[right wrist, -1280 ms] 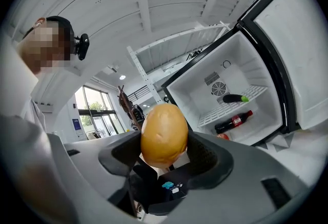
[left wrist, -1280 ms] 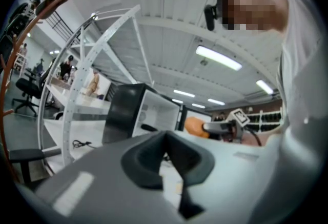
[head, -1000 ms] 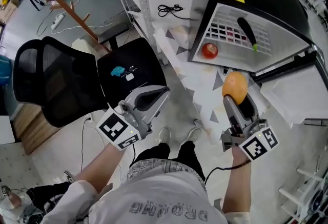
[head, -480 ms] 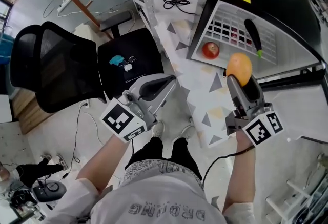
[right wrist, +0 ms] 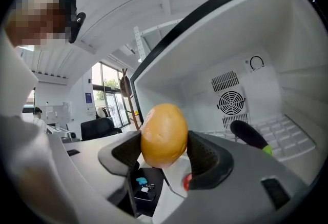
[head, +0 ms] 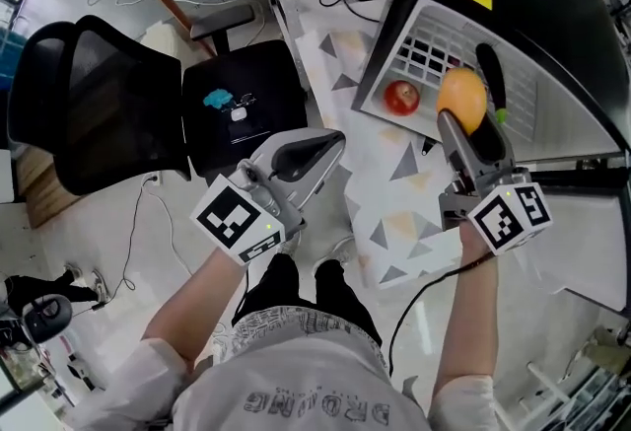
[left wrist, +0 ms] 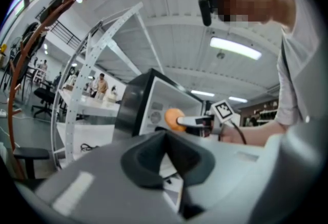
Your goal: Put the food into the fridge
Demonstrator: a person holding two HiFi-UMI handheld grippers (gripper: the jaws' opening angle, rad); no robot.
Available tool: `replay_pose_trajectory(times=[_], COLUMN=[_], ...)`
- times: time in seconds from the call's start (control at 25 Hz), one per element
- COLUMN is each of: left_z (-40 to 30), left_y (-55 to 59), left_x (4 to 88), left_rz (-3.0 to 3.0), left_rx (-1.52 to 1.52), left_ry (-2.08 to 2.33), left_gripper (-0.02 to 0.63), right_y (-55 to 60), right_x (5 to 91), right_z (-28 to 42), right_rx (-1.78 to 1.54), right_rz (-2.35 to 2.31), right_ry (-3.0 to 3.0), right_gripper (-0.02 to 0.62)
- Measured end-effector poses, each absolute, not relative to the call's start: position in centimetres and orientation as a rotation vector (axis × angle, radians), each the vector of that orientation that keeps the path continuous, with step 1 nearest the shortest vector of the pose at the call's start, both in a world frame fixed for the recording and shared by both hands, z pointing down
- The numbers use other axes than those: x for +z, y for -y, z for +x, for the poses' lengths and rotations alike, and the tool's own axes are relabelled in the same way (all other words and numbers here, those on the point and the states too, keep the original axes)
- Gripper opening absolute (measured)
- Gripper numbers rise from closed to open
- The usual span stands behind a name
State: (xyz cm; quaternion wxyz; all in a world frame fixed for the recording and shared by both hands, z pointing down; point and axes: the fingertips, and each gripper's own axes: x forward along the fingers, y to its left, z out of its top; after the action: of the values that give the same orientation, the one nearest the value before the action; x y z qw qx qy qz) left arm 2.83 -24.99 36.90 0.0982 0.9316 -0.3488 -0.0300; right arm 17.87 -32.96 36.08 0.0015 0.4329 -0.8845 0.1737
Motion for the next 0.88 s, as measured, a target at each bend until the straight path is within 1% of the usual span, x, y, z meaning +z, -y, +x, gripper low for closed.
replay_pose_trajectory(times=[0.44,0.88], left_z=[2.0,1.2], left_y=[26.6,27.2], left_x=[37.8,38.4], left_rz=[2.723,2.698], left_rx=[-0.090,-0.118], left_ry=[1.113,1.147], left_gripper=[0.008,0.008], right_y=[38.0,41.6], right_x=[36.4,38.7], right_z=[17.3,16.3], right_rx=[0.393,0.285], right_rz=[1.285,1.238], right_ry=[2.738,2.620], right_gripper=[0.275,0.275])
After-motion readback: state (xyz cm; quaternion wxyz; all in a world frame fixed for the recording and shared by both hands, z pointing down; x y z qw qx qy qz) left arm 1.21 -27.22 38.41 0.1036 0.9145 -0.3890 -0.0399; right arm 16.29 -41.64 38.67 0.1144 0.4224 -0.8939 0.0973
